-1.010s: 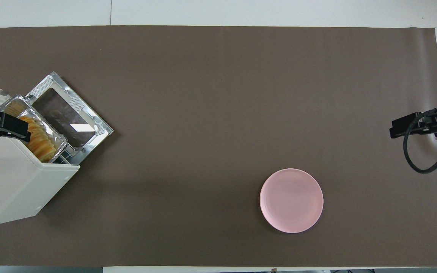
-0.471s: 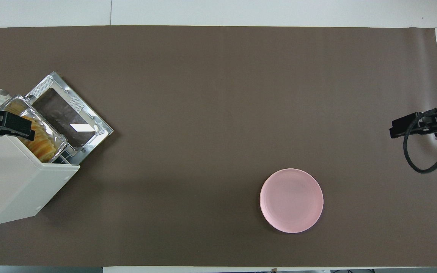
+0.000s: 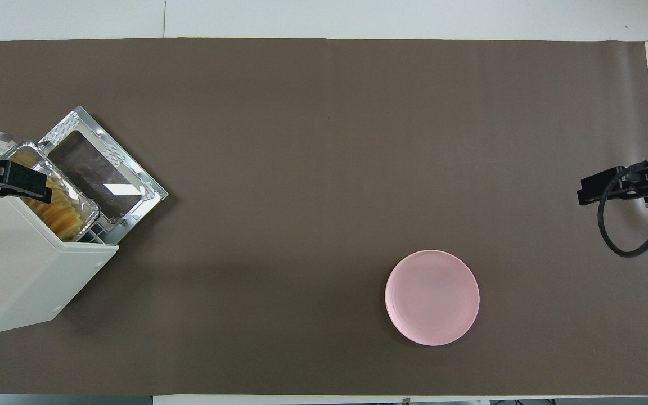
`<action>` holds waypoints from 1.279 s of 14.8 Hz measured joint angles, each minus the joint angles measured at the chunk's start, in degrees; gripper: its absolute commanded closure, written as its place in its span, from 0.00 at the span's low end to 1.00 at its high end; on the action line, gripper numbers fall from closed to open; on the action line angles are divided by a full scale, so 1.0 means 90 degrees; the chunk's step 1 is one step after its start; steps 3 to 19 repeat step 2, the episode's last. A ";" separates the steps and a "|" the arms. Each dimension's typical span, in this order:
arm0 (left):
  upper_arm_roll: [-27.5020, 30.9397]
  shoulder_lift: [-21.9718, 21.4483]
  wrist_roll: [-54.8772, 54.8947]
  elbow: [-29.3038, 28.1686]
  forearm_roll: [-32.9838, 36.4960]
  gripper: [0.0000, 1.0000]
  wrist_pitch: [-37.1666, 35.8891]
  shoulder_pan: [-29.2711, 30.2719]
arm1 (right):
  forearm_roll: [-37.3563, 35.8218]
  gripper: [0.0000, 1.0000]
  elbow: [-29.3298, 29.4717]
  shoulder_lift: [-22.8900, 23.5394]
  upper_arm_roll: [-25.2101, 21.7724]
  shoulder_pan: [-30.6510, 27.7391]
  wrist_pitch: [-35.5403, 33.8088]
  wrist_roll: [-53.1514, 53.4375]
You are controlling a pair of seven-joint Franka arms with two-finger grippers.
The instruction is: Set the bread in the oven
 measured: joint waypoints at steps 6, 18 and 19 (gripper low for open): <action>0.0000 0.0000 0.0000 0.0000 0.0000 0.00 0.0002 0.0000 | 0.0000 0.00 0.0000 0.0000 0.0000 0.0000 0.0000 0.0000; 0.0000 0.0000 0.0000 0.0000 0.0000 0.00 0.0002 0.0000 | 0.0000 0.00 0.0000 0.0000 0.0000 0.0000 0.0000 0.0000; 0.0000 0.0000 0.0000 0.0000 0.0000 0.00 0.0002 0.0000 | 0.0000 0.00 0.0000 0.0000 0.0000 0.0000 0.0000 0.0000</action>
